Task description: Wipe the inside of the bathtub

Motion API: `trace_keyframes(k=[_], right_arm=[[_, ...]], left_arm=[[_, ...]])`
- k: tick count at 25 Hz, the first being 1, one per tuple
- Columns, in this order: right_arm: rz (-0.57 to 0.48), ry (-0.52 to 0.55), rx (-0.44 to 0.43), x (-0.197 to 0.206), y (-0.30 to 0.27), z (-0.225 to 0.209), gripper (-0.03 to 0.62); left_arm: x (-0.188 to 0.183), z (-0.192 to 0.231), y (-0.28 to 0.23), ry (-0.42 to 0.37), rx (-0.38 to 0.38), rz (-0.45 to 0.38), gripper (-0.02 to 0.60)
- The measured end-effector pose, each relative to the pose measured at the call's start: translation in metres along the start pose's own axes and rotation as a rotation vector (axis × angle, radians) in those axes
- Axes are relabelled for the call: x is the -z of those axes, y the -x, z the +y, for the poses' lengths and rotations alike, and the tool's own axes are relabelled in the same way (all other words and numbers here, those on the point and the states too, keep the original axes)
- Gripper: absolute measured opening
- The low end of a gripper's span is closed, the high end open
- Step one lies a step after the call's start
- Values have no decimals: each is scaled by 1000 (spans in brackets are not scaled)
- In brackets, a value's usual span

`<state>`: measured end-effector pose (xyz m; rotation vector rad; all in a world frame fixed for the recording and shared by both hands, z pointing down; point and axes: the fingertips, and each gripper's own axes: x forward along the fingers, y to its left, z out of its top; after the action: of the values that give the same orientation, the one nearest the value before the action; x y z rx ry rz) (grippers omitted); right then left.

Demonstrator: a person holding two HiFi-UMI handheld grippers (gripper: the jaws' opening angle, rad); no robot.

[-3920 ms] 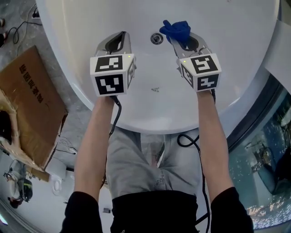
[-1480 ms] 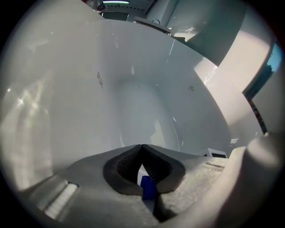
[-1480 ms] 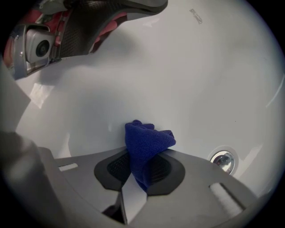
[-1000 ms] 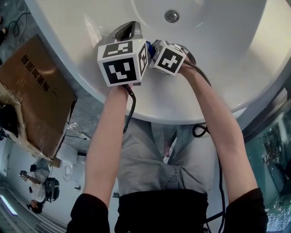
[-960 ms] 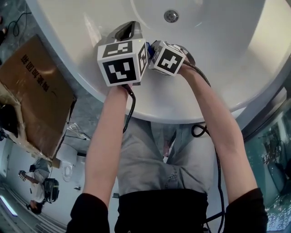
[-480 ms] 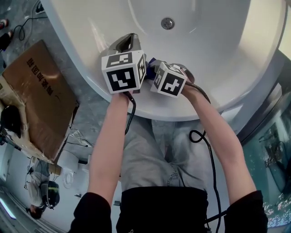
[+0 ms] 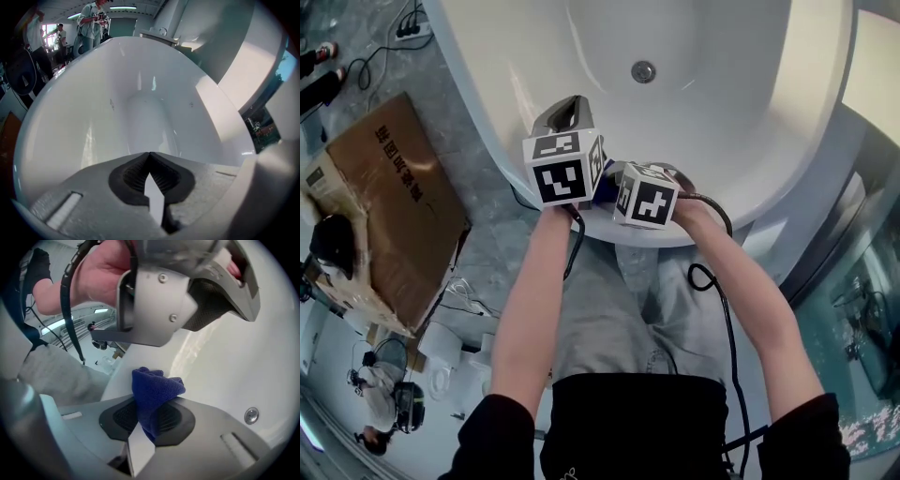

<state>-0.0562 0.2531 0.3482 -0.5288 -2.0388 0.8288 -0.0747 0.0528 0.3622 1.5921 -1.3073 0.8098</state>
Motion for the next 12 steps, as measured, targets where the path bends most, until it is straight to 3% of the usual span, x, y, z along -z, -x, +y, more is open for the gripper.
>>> trace_keyframes(k=[6,12], right_arm=[[-8,71,-175,-16,23,55,74],[-44,53,-173,-21,32,57,74]], left_arm=[[-18,-7,17,6,-2,-18,2],[-21,-12,15,-12,1,-10,3]])
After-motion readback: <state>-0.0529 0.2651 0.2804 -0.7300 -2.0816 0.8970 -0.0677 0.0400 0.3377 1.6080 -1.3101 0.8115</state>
